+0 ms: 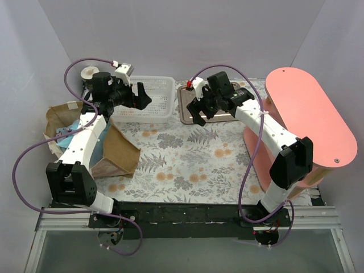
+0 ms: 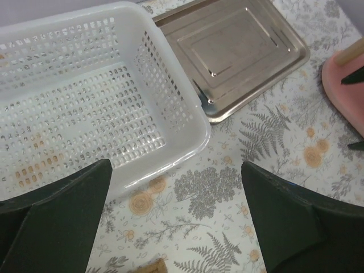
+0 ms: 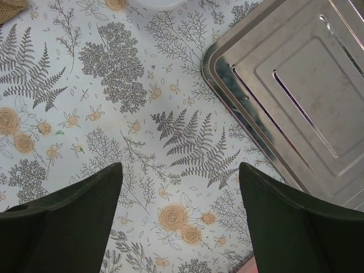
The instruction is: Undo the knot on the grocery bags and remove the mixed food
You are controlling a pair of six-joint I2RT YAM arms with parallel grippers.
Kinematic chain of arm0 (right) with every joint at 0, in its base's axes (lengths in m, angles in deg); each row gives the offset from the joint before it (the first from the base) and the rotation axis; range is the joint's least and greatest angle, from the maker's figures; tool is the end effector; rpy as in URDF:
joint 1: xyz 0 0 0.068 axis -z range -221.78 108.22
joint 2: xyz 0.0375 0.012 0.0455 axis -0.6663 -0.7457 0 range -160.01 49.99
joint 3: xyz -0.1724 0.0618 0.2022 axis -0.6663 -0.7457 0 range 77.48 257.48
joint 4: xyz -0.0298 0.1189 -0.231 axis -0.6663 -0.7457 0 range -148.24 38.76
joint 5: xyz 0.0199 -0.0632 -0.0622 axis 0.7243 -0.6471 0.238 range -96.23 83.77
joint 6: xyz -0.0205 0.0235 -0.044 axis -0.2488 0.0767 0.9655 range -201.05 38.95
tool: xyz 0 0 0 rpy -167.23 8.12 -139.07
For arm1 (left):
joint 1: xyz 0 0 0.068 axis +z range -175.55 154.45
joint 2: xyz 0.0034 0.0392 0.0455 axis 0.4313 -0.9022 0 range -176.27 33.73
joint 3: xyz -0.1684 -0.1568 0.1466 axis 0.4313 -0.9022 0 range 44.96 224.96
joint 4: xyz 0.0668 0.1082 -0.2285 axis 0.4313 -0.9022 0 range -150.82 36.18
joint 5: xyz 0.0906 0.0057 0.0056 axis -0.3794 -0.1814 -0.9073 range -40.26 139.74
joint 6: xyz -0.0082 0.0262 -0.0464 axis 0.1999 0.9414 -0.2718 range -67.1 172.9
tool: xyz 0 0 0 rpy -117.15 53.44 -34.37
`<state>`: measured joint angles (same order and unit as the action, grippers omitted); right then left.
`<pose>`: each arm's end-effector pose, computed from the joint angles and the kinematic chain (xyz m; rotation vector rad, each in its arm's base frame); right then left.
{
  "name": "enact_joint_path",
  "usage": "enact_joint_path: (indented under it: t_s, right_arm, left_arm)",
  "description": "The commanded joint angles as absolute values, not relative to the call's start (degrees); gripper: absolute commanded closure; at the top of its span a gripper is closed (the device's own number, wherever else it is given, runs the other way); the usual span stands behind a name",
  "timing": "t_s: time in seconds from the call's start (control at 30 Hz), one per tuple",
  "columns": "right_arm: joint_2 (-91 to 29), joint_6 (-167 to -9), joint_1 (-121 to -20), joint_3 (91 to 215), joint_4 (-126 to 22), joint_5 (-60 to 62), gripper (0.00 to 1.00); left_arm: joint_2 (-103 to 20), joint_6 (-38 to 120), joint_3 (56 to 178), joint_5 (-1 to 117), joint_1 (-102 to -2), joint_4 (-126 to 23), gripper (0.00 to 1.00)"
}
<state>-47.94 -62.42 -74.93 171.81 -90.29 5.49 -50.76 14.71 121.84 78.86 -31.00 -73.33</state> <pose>0.3181 0.2165 0.3457 -1.1076 2.0429 0.3650 0.3359 -0.0496 0.3554 -0.2719 2.1086 -0.9834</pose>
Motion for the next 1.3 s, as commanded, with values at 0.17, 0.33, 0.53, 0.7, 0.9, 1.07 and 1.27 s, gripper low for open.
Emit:
enact_joint_path:
  t_s: [0.17, 0.33, 0.53, 0.7, 0.9, 1.07, 1.27]
  right_arm:
    - [-49.5, -61.28, -75.53, 179.16, -88.86, 8.26, 0.11]
    - [-52.66, -61.89, -76.58, 182.51, -88.07, 6.42, 0.1]
    - [-53.72, -62.68, -77.11, 181.81, -87.45, 8.0, 0.09]
    - [-54.07, -63.47, -77.29, 181.02, -87.54, 9.41, 0.08]
    - [-55.39, -63.21, -77.82, 180.67, -88.77, 11.43, 0.08]
    - [-54.78, -62.16, -78.43, 179.26, -89.03, 10.91, 0.07]
    - [-52.85, -60.4, -79.05, 175.48, -89.03, 8.89, 0.07]
  left_arm:
    - [-41.34, 32.17, 131.62, 62.4, -31.18, -85.38, 0.02]
    - [-41.15, 34.09, 143.18, 44.4, -30.83, -98.68, 0.02]
    - [-34.92, 37.52, 139.88, 26.8, -30.3, -105.57, 0.02]
    - [-34.65, 34.72, 143.23, 27.14, -30.38, -125.17, 0.02]
    - [-32.02, 28.47, 132.54, 27.86, -32.93, -133.01, 0.02]
    - [-29.9, 29.17, 123.27, 18.37, -32.93, -129.42, 0.02]
    - [-32.27, 30.58, 121.97, 15.2, -32.93, -125.81, 0.02]
